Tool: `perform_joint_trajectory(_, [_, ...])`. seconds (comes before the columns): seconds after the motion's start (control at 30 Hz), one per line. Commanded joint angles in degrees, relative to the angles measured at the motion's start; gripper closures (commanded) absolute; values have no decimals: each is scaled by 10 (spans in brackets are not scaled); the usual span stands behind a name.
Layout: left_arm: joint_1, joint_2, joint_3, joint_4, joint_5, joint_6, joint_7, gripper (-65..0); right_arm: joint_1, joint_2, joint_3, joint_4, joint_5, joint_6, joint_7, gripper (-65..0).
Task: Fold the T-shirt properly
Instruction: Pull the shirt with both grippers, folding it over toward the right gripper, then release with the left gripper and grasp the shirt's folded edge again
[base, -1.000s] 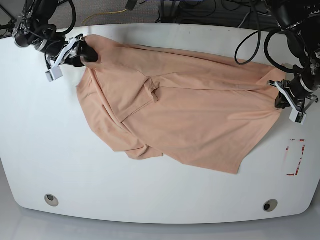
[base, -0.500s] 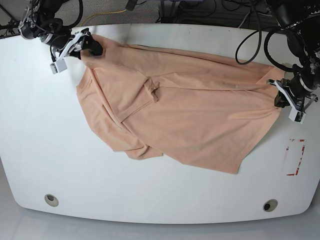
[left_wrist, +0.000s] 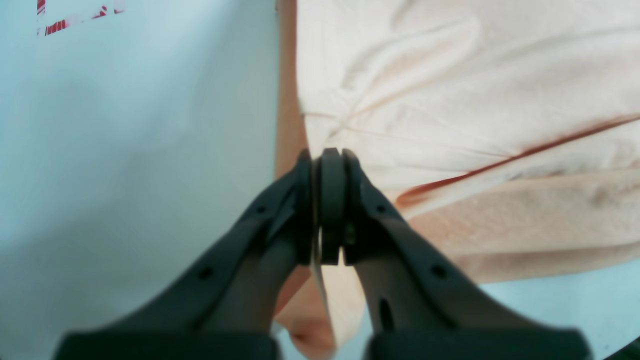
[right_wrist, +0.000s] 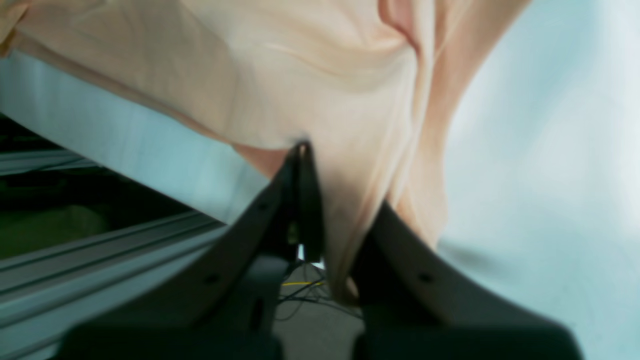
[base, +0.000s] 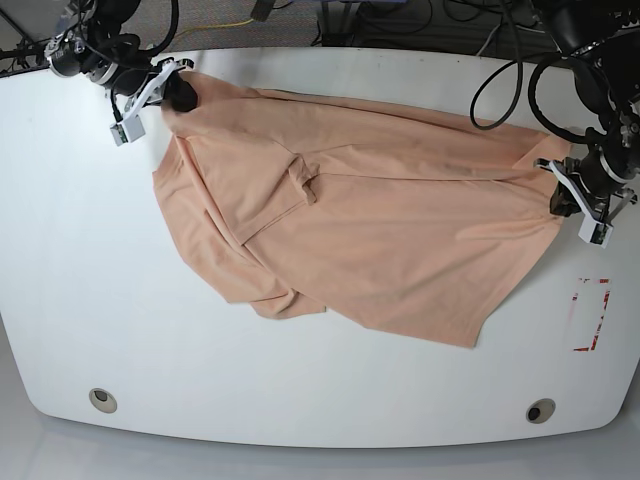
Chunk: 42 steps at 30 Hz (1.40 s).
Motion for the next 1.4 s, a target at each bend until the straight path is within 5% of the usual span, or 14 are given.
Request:
perform_joint_trajectory(0.0, [-13,-9,-7,31,-10,-1,-2,0,0,8,12,40,14,1,6,0])
perform_joint_trajectory(0.33, [-171,22,-60,52,-8,-1,127,0,60,86,44,55,36,1,6,0])
perform_joint_trajectory(0.77, [-312,36,-15,45,-6,-1,148,0,212,182,36,41,54,1,6,0])
perform_joint_trajectory(0.87, [-356,37,-5,41,-4,-1,147,0,274,222,-3,-7,54,1,6,0])
perform_joint_trajectory(1.17, [-417,35,39,23,40,-1,147,-1,405,278,-68,-113,53,1,6,0])
perform_joint_trajectory(1.23, [-411,35,51,17,36,-1,147,-31,415,278,-78,-120,53,1,6,0])
perform_joint_trajectory(1.37, [-345,36,60,15,34,-1,148,-203,404,277,-88,-114,53,1,6,0])
